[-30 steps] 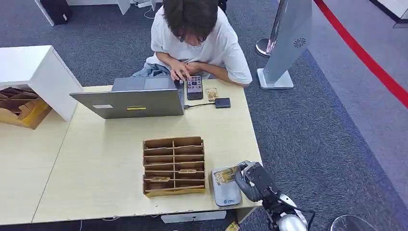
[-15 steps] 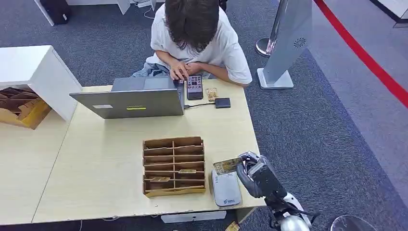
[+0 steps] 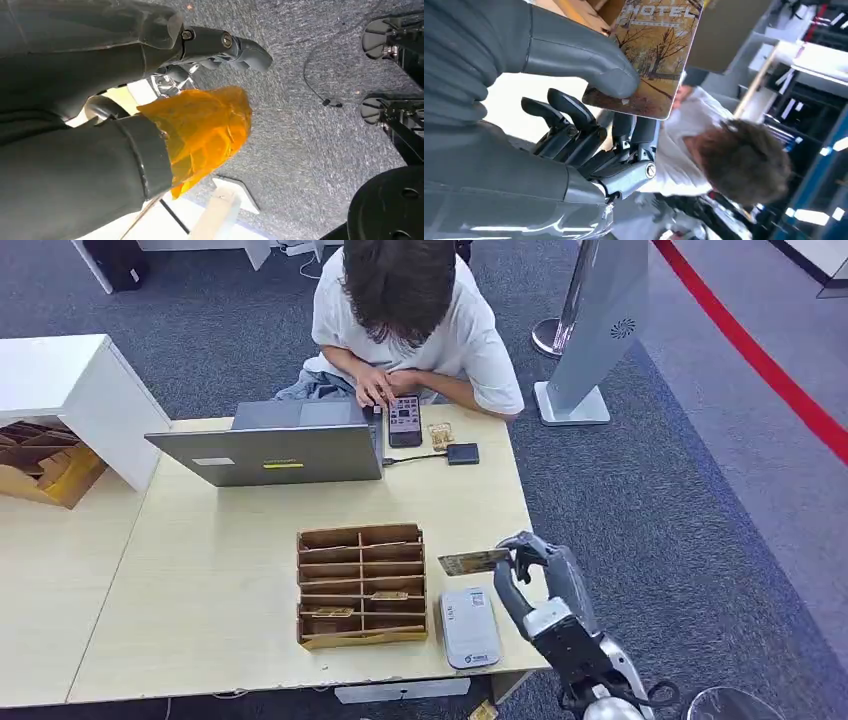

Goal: Pass the card to the sensor for recognition and then transmit it.

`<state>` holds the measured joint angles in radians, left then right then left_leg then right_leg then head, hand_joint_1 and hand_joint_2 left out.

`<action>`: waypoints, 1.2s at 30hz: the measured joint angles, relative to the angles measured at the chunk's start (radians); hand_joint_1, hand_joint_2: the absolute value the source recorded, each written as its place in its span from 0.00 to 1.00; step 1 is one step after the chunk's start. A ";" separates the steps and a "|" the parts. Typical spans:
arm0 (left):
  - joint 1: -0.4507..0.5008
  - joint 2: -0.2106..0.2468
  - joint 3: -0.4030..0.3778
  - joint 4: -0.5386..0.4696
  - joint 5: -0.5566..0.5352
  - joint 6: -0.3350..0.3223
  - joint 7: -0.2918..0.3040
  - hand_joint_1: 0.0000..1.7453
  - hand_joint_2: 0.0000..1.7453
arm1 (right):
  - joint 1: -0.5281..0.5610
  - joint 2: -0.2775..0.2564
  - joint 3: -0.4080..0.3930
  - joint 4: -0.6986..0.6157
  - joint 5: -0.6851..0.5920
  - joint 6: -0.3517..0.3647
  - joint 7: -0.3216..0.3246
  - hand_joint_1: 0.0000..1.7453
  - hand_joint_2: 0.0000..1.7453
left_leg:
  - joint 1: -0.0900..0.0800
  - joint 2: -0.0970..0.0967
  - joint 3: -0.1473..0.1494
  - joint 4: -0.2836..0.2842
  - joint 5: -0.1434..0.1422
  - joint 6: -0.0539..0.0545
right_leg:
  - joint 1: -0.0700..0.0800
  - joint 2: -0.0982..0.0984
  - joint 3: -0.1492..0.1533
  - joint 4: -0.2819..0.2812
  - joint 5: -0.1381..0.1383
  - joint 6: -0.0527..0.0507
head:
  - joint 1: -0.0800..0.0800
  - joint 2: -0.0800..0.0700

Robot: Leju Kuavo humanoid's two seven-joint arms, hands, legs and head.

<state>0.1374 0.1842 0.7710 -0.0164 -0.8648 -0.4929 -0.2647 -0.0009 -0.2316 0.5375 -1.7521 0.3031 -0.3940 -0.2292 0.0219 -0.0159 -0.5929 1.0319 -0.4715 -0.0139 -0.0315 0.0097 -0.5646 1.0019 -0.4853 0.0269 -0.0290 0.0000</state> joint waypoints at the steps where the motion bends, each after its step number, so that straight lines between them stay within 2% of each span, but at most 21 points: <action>1: 0.000 -0.001 0.000 0.000 0.000 0.000 -0.001 0.00 0.00 | -0.002 0.003 0.005 -0.008 0.022 -0.017 -0.005 1.00 1.00 | 0.000 0.000 0.000 0.000 0.000 0.000 | 0.000 0.000 0.000 0.000 0.000 0.000 | 0.000 0.000; 5: 0.000 -0.004 0.000 0.000 0.000 0.004 -0.003 0.00 0.00 | -0.018 0.017 0.021 -0.027 0.099 -0.075 -0.017 1.00 1.00 | 0.000 0.000 0.000 0.000 0.000 0.000 | 0.000 0.000 0.000 0.000 0.000 0.000 | 0.000 0.000; 13: 0.000 -0.010 0.000 0.000 0.000 0.009 -0.003 0.00 0.00 | -0.052 0.044 0.056 -0.036 0.227 -0.136 -0.011 1.00 1.00 | 0.000 0.000 0.000 0.000 0.000 0.000 | 0.000 0.000 0.000 0.000 0.000 0.000 | 0.000 0.000; 22: -0.003 -0.016 0.000 0.000 -0.003 0.019 -0.001 0.00 0.00 | -0.110 0.080 0.091 -0.015 0.358 -0.149 0.046 1.00 1.00 | 0.000 0.000 0.000 0.000 0.000 0.000 | 0.000 0.000 0.000 0.000 0.000 0.000 | 0.000 0.000; 32: -0.005 -0.018 0.000 0.000 -0.003 0.019 0.000 0.00 0.00 | -0.132 0.096 0.106 0.000 0.372 -0.149 0.053 1.00 1.00 | 0.000 0.000 0.000 0.000 0.000 0.000 | 0.000 0.000 0.000 0.000 0.000 0.000 | 0.000 0.000; 36: -0.007 -0.018 0.000 0.000 -0.006 0.023 0.006 0.00 0.00 | -0.148 0.102 0.114 0.009 0.457 -0.152 0.089 1.00 1.00 | 0.000 0.000 0.000 0.000 0.000 0.000 | 0.000 0.000 0.000 0.000 0.000 0.000 | 0.000 0.000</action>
<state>0.1302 0.1659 0.7710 -0.0164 -0.8705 -0.4696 -0.2590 -0.1486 -0.1297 0.6519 -1.7430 0.7602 -0.5462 -0.1401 0.0220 -0.0158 -0.5926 1.0317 -0.4714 -0.0139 -0.0315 0.0097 -0.5646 1.0020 -0.4853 0.0269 -0.0290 0.0000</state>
